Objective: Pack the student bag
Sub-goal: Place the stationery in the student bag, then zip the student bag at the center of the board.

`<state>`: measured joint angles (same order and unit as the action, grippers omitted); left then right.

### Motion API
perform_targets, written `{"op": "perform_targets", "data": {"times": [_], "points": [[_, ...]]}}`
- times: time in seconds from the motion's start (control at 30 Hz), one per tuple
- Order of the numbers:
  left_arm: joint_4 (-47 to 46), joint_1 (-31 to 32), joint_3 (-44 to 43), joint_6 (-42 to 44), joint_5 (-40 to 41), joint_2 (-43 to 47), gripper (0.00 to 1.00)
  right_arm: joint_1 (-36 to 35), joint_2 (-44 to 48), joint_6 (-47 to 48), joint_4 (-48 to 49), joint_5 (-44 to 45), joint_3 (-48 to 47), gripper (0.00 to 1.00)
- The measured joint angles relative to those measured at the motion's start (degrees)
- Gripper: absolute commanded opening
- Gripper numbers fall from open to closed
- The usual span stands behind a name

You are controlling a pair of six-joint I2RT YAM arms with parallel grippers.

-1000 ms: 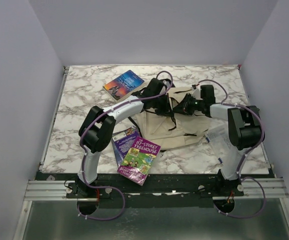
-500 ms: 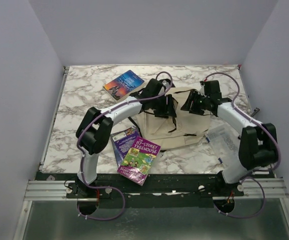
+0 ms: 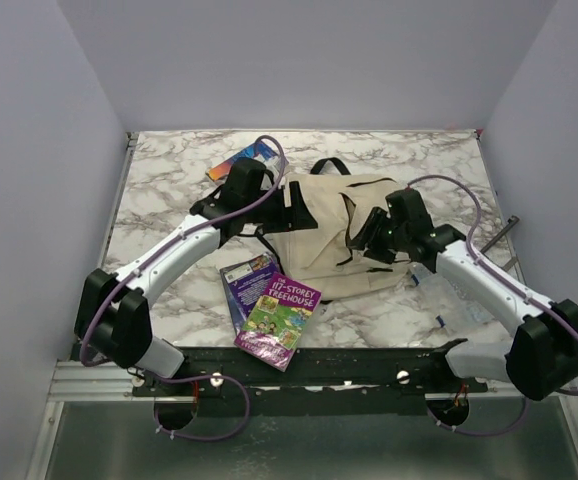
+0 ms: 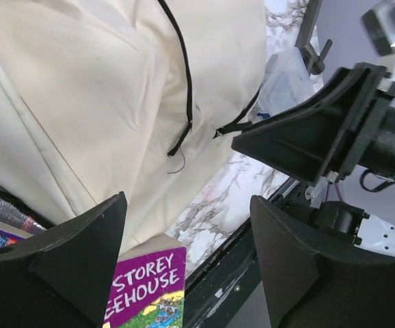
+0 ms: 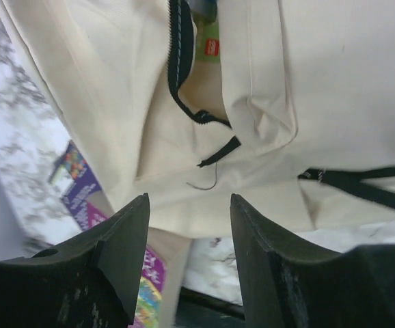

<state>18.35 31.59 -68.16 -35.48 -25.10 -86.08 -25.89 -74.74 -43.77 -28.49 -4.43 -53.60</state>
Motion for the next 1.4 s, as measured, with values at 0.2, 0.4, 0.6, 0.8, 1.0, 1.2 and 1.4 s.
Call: {"op": "perform_targets", "data": {"times": [0.2,0.4,0.6,0.8,1.0,1.2,1.4], "points": [[-0.3,0.4,1.4,0.1,-1.6,3.7,0.74,0.1,0.5,-16.8,3.6,-1.2,5.3,0.44],[-2.3,0.4,3.4,-1.8,-5.1,4.7,0.74,-0.9,-5.7,-24.5,3.2,-0.3,4.0,0.44],[-3.9,0.5,4.4,-3.9,-8.2,5.0,0.74,-2.8,-9.0,-29.1,2.0,2.0,3.1,0.44],[-5.5,0.8,4.5,-5.0,-10.0,6.2,0.73,-4.7,-13.9,-32.0,1.3,5.2,0.5,0.41],[-6.4,0.8,5.0,-5.7,-10.6,6.7,0.73,-5.2,-15.7,-35.2,0.5,8.7,0.2,0.27],[-7.0,0.9,5.6,-5.7,-10.6,6.7,0.71,-5.3,-17.4,-36.8,-2.3,11.1,-2.0,0.01],[-10.6,3.8,12.3,-5.6,-6.5,10.3,0.69,-5.3,-17.3,-33.8,-6.6,12.6,-8.2,0.01]]}}
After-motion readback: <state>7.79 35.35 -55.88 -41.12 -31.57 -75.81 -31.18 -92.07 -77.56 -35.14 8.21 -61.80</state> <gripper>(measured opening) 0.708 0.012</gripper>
